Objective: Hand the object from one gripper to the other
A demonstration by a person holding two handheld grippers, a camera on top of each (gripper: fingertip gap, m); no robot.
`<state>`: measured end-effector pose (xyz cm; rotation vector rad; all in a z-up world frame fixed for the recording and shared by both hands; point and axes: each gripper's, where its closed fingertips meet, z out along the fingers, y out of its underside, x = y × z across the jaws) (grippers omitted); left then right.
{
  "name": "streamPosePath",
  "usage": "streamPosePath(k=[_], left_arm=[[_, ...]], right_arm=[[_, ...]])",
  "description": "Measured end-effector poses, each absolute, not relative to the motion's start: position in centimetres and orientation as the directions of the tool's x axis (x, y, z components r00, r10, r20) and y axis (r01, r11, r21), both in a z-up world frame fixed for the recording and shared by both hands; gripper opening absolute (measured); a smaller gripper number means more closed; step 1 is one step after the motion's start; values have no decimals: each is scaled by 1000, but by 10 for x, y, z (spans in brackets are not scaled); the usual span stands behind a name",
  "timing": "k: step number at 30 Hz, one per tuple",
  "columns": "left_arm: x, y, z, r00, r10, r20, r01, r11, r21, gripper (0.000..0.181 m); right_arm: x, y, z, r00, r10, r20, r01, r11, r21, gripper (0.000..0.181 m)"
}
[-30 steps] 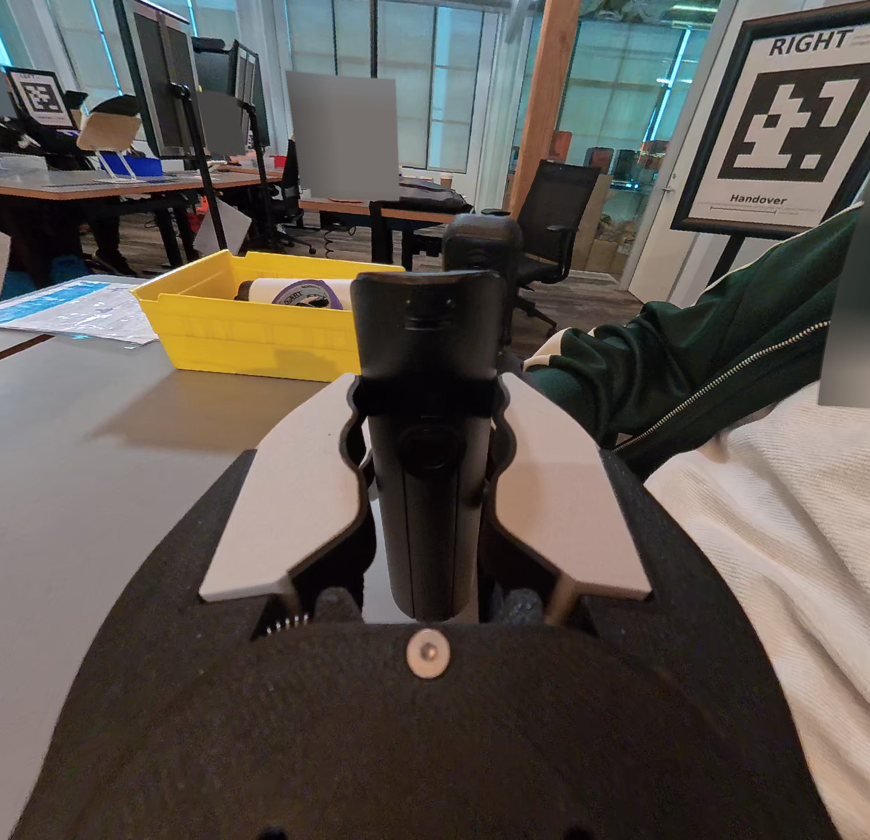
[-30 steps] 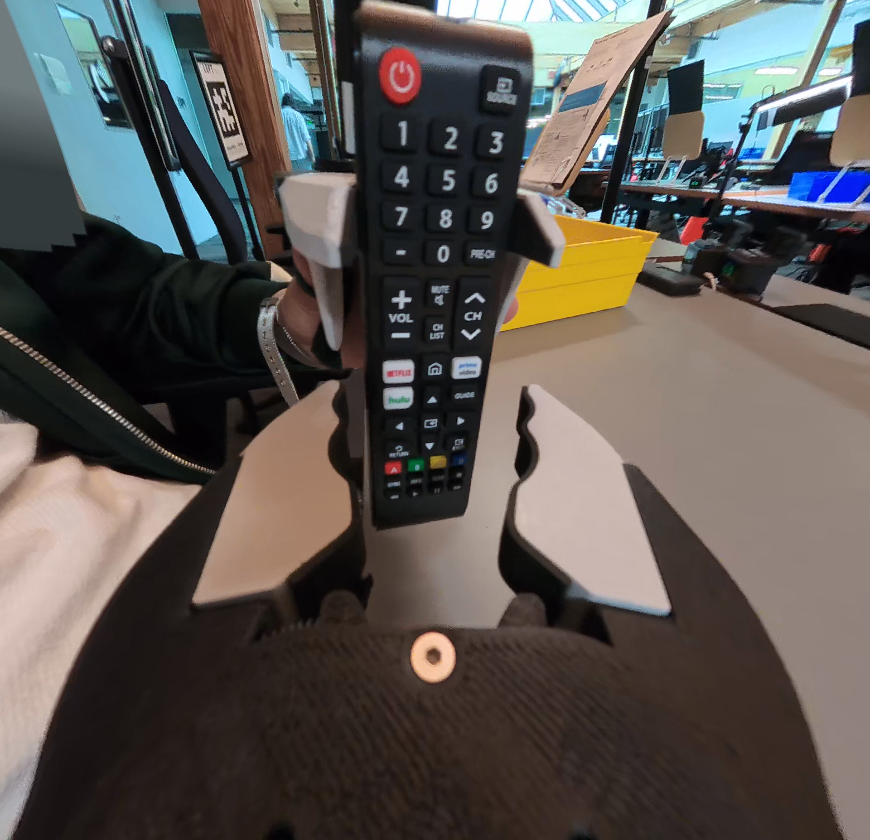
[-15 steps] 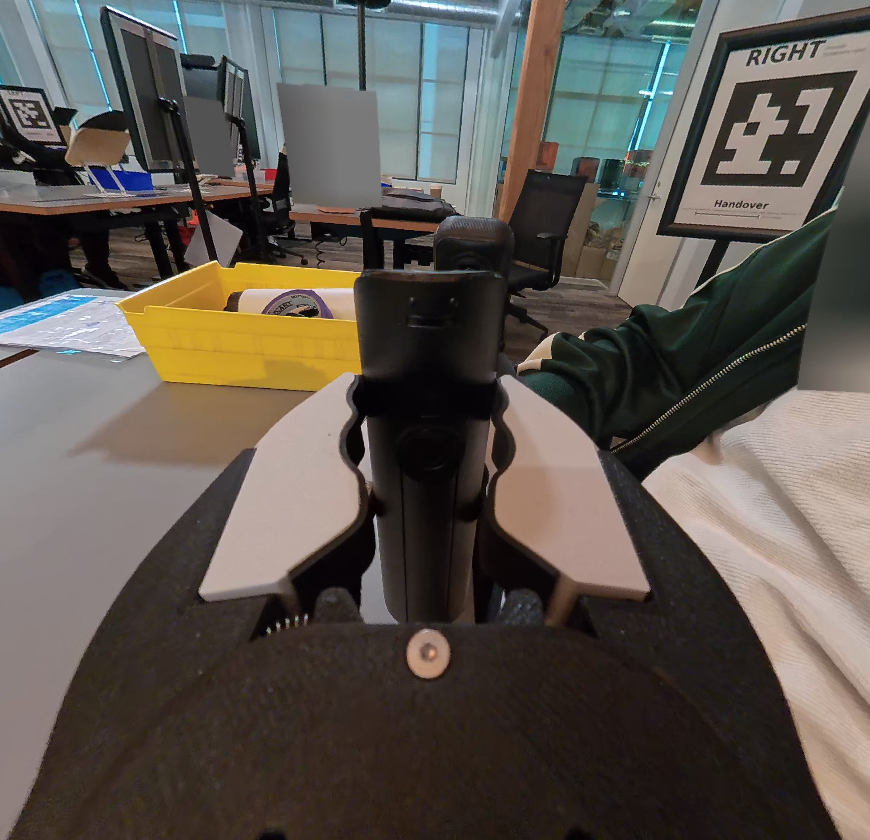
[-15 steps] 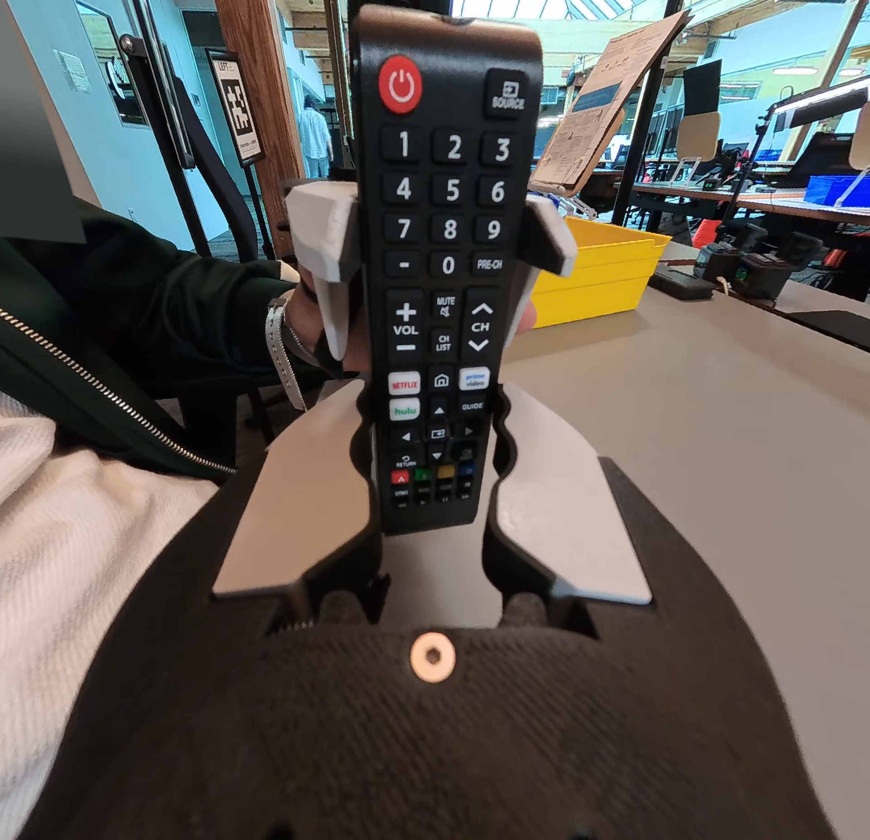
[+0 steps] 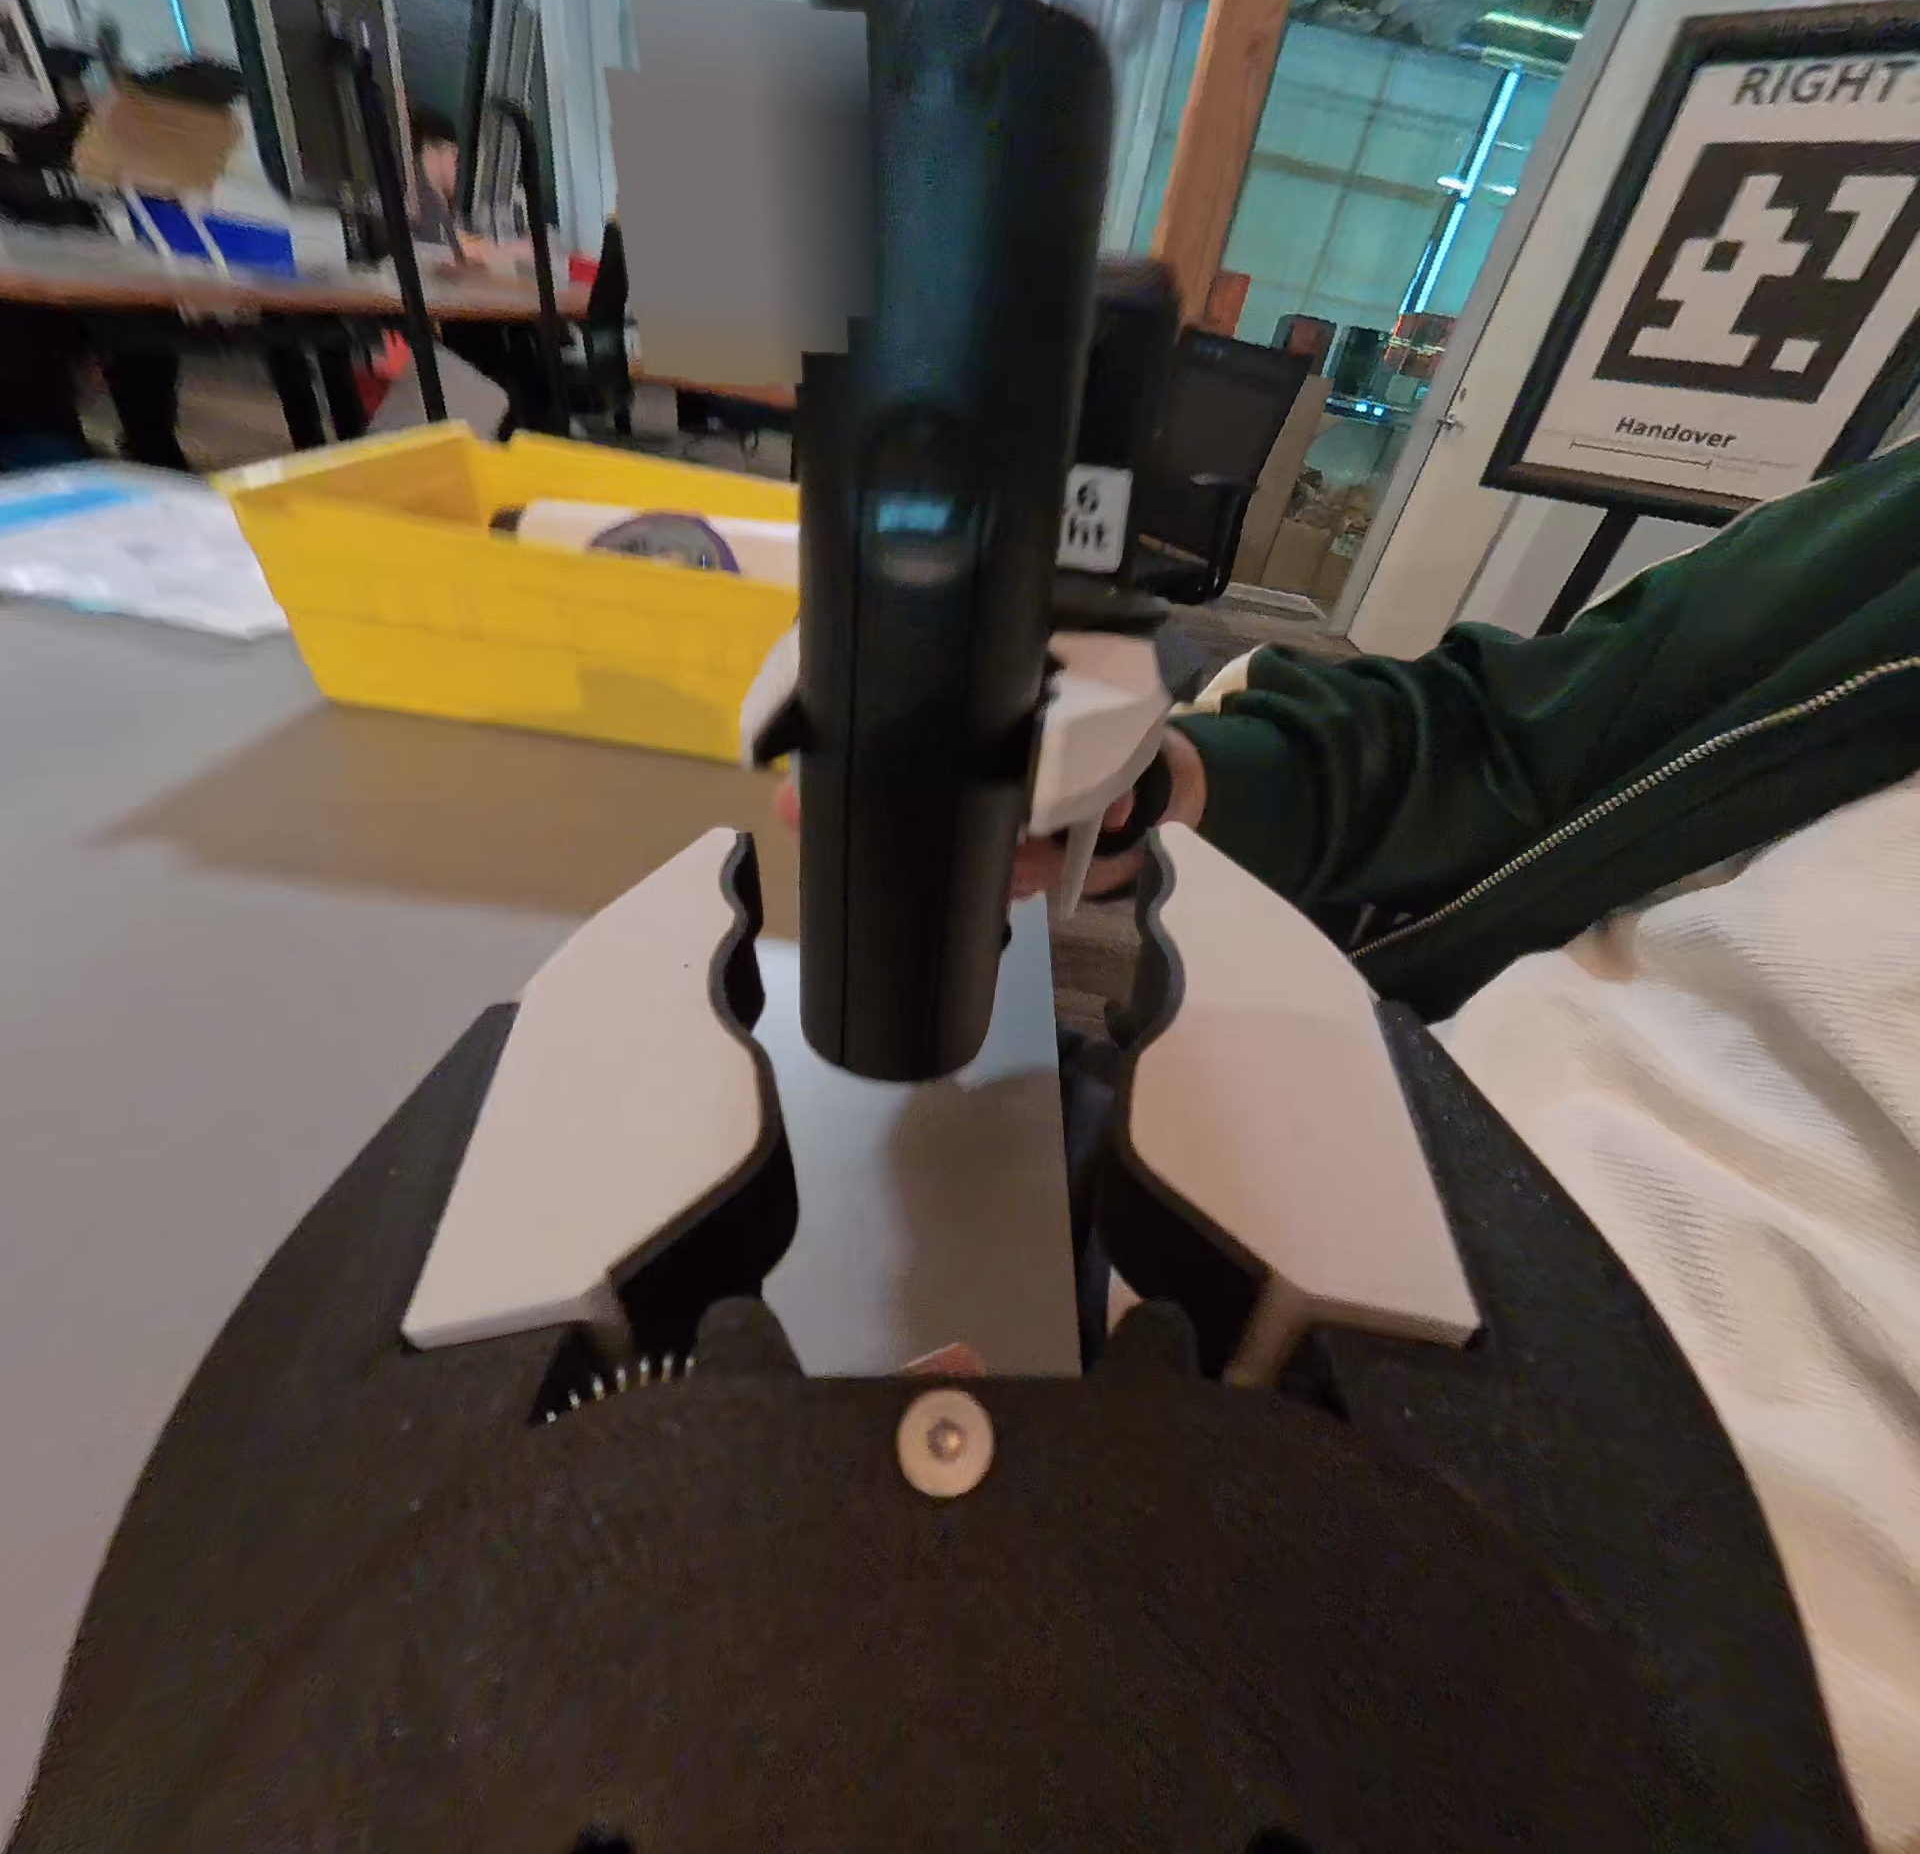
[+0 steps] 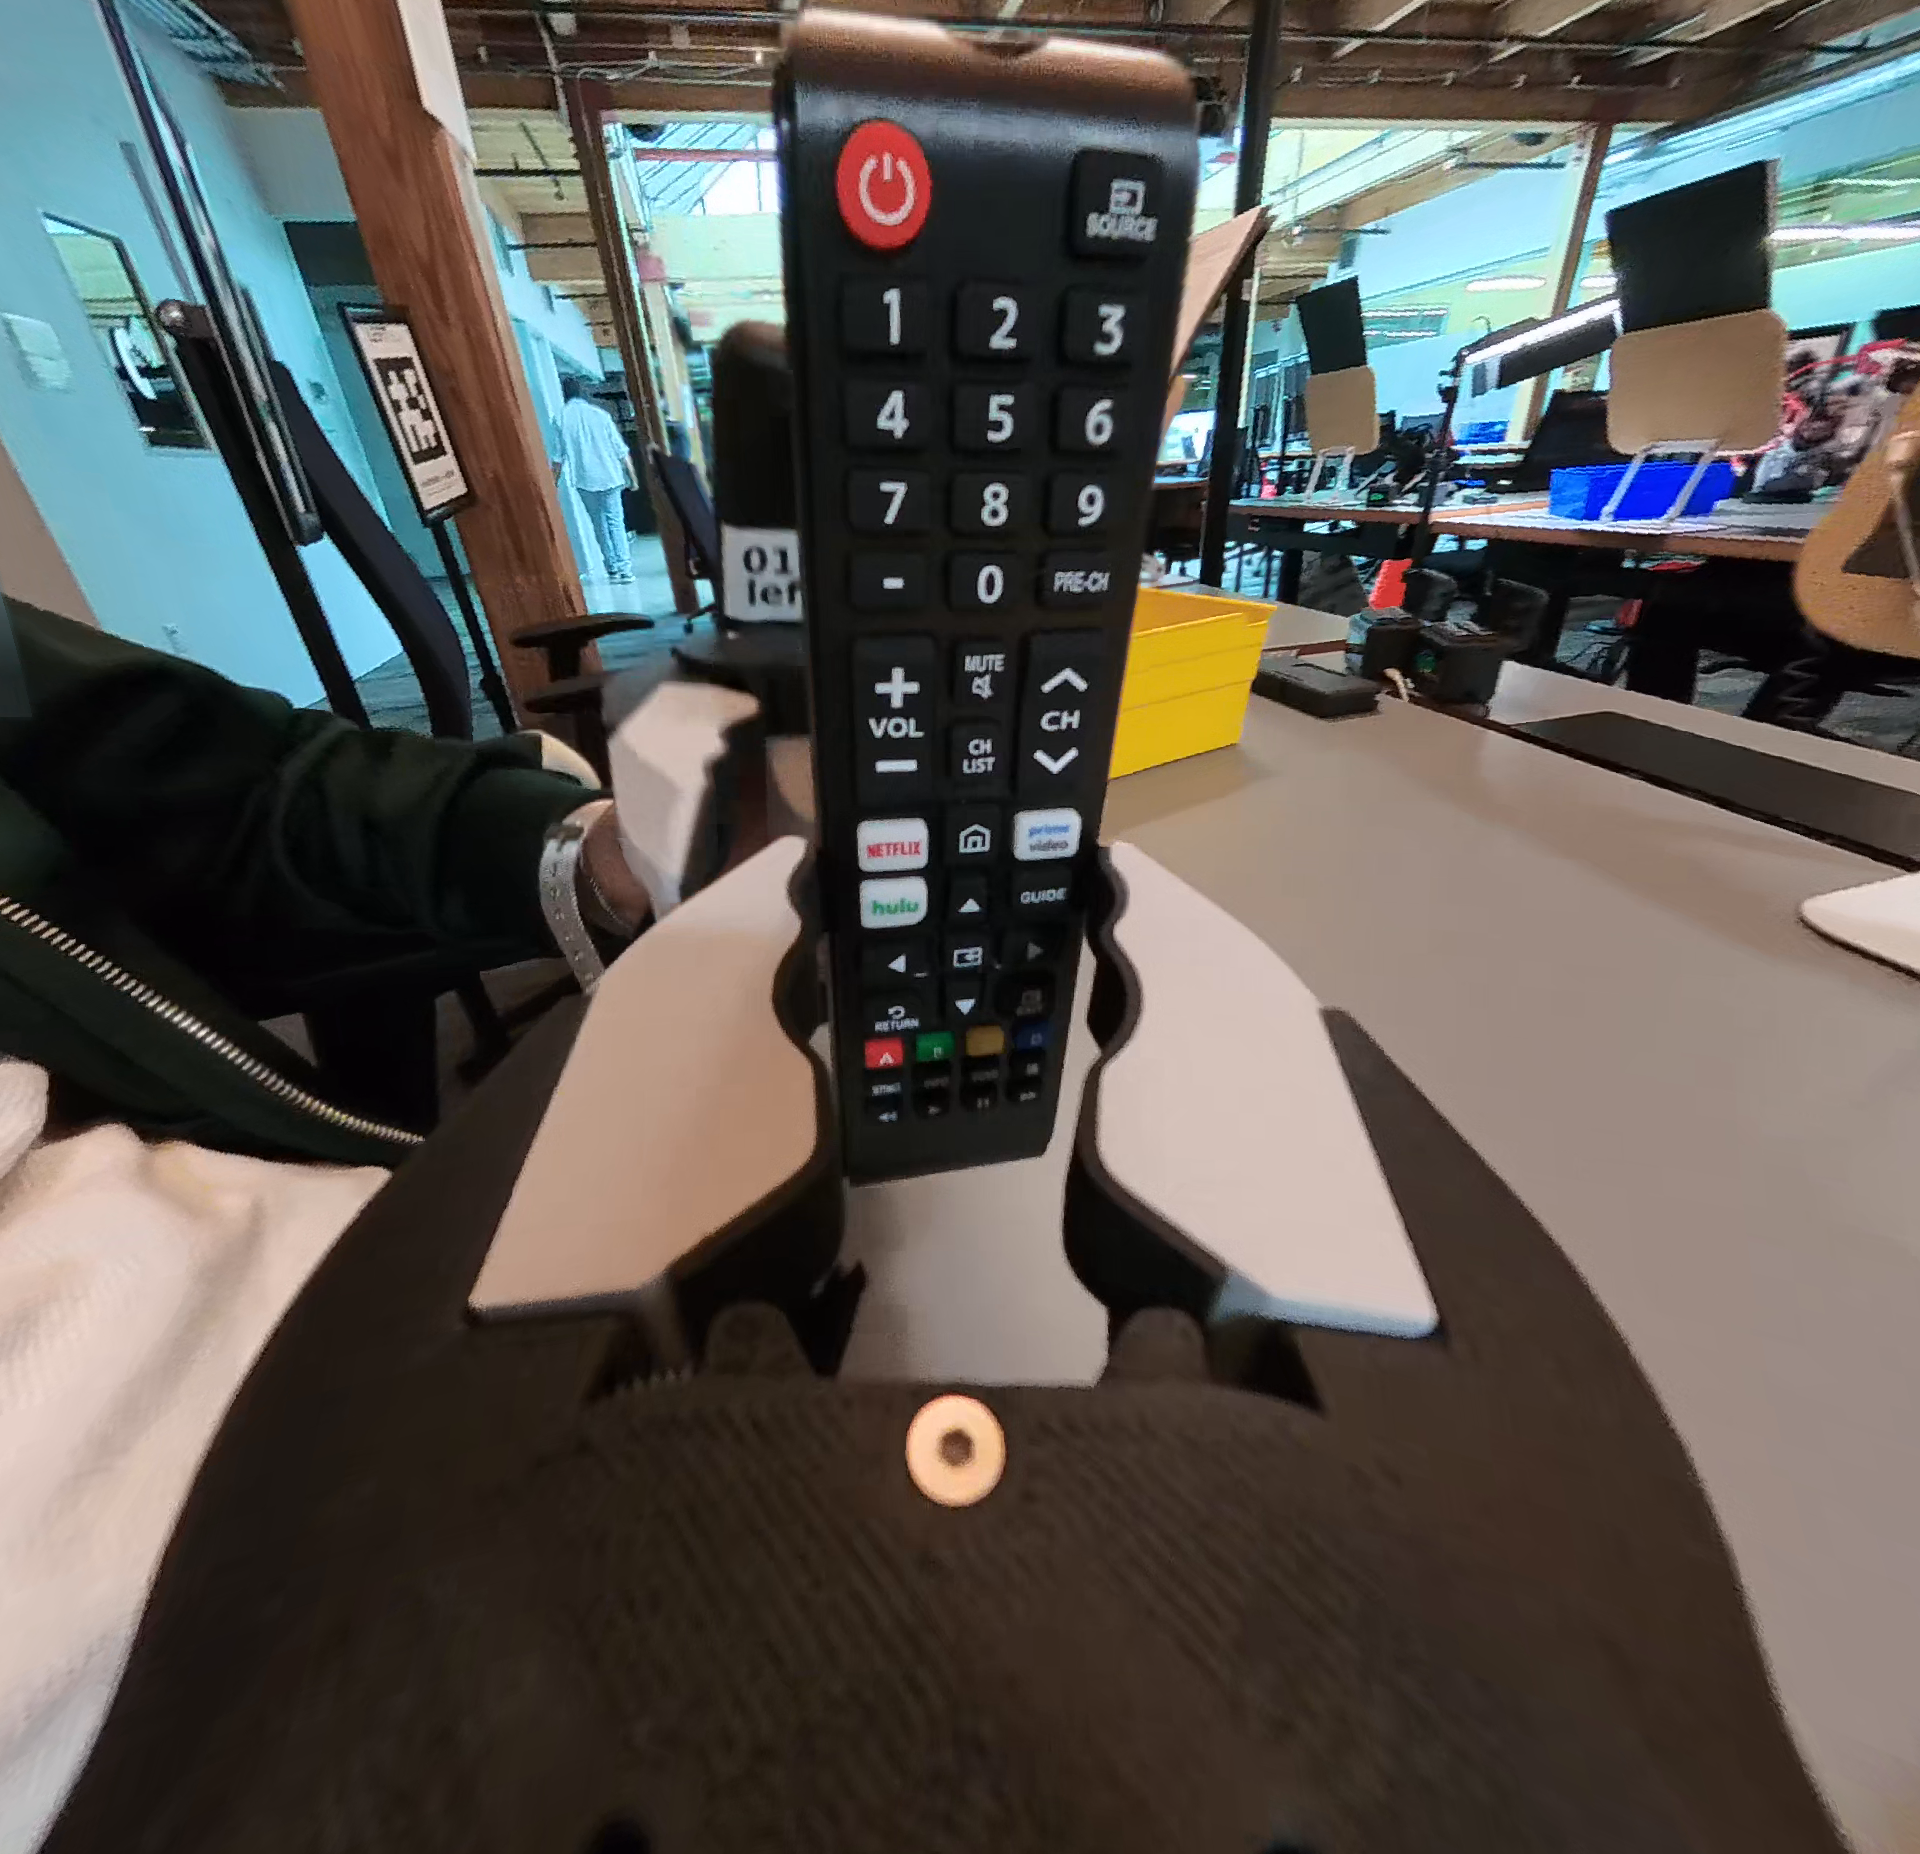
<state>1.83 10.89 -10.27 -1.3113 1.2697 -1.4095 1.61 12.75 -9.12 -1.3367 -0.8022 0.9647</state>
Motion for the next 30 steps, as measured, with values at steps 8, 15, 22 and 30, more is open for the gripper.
streamPosePath(k=[8, 15, 22, 30], left_arm=[[33, 106, -142, -111, -947, 302, -203, -275, -940, 67], [39, 100, -146, -88, -959, 268, -201, -247, -948, 56], [38, 98, -142, -82, -966, 244, -209, -223, -952, 53], [36, 100, -141, -80, -971, 224, -223, -201, -954, 52]], right_arm=[[13, 126, -92, 420, 906, -50, -77, -19, -997, 50], [3, 121, -95, 417, 908, -44, -47, -26, -999, 49], [2, 119, -89, 408, 911, -64, -69, -39, -997, 50], [20, 130, -72, 459, 888, -38, -130, 25, -991, 115]])
